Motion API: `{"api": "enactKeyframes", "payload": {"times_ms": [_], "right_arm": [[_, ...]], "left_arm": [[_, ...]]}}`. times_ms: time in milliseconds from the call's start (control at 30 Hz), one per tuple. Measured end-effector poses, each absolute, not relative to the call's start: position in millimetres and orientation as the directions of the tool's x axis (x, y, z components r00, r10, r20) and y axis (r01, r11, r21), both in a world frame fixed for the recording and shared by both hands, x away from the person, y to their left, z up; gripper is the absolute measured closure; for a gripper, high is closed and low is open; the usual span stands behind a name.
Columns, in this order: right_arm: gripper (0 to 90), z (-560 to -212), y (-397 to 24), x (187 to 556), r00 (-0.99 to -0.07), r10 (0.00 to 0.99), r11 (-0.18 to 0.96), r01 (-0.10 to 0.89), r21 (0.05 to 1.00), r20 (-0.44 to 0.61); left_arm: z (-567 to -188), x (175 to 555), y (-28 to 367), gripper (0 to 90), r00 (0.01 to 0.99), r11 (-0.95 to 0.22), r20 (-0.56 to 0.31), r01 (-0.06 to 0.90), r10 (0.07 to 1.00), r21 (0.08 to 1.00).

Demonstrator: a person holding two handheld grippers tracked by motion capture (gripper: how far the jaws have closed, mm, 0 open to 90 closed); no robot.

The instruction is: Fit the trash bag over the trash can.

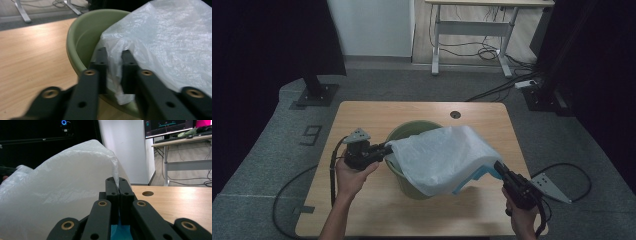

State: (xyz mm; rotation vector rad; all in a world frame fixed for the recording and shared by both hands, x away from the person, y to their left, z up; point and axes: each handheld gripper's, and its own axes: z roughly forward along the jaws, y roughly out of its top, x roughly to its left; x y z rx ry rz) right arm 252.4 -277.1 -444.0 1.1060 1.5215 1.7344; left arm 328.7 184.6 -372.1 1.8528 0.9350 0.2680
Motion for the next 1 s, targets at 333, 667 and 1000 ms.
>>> {"api": "enactKeyframes", "payload": {"times_ms": [333,667,1000], "right_arm": [[87.9,-439.4,-284.9,257.2,-0.448,0.863,-0.210,0.101,0.972,0.233],[88.0,-441.0,-290.6,259.1,-0.427,0.869,-0.222,0.117,0.968,0.251],[87.9,-444.5,-288.5,260.3,-0.428,0.871,-0.203,0.134,0.970,0.242]], "left_arm": [[-357.8,310.6,208.8,44.7,0.683,-0.159,-0.227,0.453,0.694,0.877],[-358.6,299.5,208.0,44.1,0.722,-0.194,-0.212,0.435,0.659,0.879],[-346.2,293.3,195.6,50.4,0.738,-0.207,-0.155,0.375,0.657,0.904]]}}
